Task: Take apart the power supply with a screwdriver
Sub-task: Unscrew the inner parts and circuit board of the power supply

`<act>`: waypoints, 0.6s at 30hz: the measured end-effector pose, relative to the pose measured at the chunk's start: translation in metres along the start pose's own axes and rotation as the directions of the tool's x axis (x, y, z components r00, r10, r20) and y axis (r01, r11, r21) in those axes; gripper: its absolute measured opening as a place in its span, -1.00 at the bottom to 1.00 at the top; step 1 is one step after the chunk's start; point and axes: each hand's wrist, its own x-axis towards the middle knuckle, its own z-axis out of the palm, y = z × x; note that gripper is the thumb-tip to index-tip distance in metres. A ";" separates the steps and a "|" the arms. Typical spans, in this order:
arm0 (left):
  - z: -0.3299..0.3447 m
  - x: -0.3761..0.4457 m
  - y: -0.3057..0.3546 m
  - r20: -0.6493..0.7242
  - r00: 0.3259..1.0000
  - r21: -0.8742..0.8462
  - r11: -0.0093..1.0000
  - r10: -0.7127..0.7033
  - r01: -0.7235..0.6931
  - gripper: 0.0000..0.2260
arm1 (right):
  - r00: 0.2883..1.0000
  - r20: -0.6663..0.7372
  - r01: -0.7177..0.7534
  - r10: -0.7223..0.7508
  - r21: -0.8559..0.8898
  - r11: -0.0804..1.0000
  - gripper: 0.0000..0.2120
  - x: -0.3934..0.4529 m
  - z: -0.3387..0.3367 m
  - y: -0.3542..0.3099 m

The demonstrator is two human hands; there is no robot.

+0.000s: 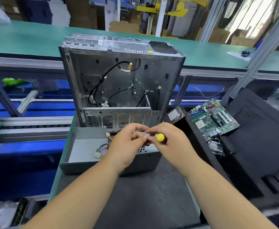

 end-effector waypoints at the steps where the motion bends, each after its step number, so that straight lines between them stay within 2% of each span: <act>1: 0.010 -0.001 -0.001 0.004 1.000 0.002 1.000 -0.012 0.012 -0.85 | 1.000 0.016 -0.009 0.009 0.016 1.000 -0.87 -0.005 -0.006 0.007; 8: 0.086 -0.003 -0.016 0.014 0.999 0.091 0.995 -0.040 0.039 -0.77 | 0.998 0.050 -0.033 0.032 0.019 0.999 -0.85 -0.037 -0.059 0.061; 12: 0.126 -0.003 -0.031 -0.075 0.995 0.237 0.968 -0.062 0.078 -0.77 | 0.986 0.054 -0.152 0.158 -0.105 0.983 -0.87 -0.056 -0.088 0.112; 18: 0.171 -0.006 -0.049 -0.130 0.987 0.318 0.940 -0.090 0.128 -0.79 | 0.929 0.181 -0.269 0.324 -0.273 0.924 -0.91 -0.078 -0.115 0.176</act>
